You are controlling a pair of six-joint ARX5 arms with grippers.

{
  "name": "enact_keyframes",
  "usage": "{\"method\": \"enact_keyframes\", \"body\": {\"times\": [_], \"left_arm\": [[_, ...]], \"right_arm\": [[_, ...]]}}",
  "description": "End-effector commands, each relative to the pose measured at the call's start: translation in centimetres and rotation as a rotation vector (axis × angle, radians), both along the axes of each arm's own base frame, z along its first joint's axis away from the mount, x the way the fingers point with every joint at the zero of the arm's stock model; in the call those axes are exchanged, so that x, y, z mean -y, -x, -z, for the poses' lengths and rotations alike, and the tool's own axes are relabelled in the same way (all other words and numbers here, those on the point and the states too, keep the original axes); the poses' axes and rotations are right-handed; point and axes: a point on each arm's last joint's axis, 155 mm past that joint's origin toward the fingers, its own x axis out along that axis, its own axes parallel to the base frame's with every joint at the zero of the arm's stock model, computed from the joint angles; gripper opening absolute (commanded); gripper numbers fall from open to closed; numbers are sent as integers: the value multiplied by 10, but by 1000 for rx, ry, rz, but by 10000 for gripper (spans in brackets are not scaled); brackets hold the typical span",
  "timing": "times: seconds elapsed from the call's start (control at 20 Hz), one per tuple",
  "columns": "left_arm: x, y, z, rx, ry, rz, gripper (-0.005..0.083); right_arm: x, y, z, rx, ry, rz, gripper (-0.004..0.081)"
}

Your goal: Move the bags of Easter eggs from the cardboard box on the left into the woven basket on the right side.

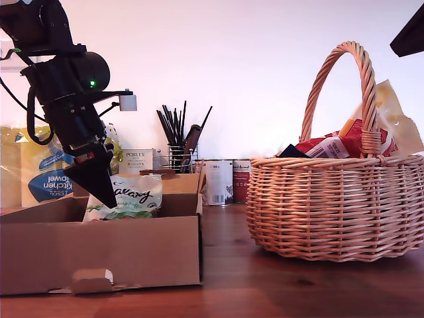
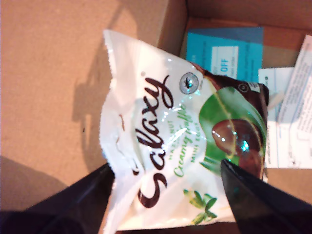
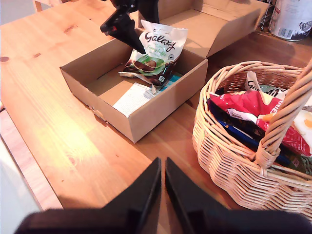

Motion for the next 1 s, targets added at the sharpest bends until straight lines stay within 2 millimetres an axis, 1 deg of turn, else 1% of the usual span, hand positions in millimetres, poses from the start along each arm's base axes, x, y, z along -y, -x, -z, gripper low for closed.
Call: {"method": "enact_keyframes", "body": {"times": [0.0,0.15,0.25,0.35,0.45,0.55,0.7,0.8,0.95], "left_arm": [[-5,15,15,-70,-20,-19,537],[-5,16,4,-56,-14,-26,533],[-6,20,5,-78,-12,-39,530],[-6,23,5,-90,-16,-38,503],[-4,19,1,-69,-7,-42,494],[-3,15,-3,-50,0,-47,456],[-2,12,-9,-34,12,-62,472],[-2,11,-12,-25,15,-62,561],[-8,6,-18,8,-12,-84,571]], "right_arm": [[-1,0,-4,13,-6,-3,-13],[-1,-1,-4,13,-6,-3,-13],[-1,0,-4,12,-6,-3,-13],[-1,0,-4,13,-6,-3,-13],[-1,0,-4,13,-6,-3,-13],[-1,0,-4,12,-6,-3,-13],[-1,0,-4,12,-6,-3,-13],[-1,0,-4,12,-6,-3,-13],[-1,0,-4,12,-6,-3,-13]]}}
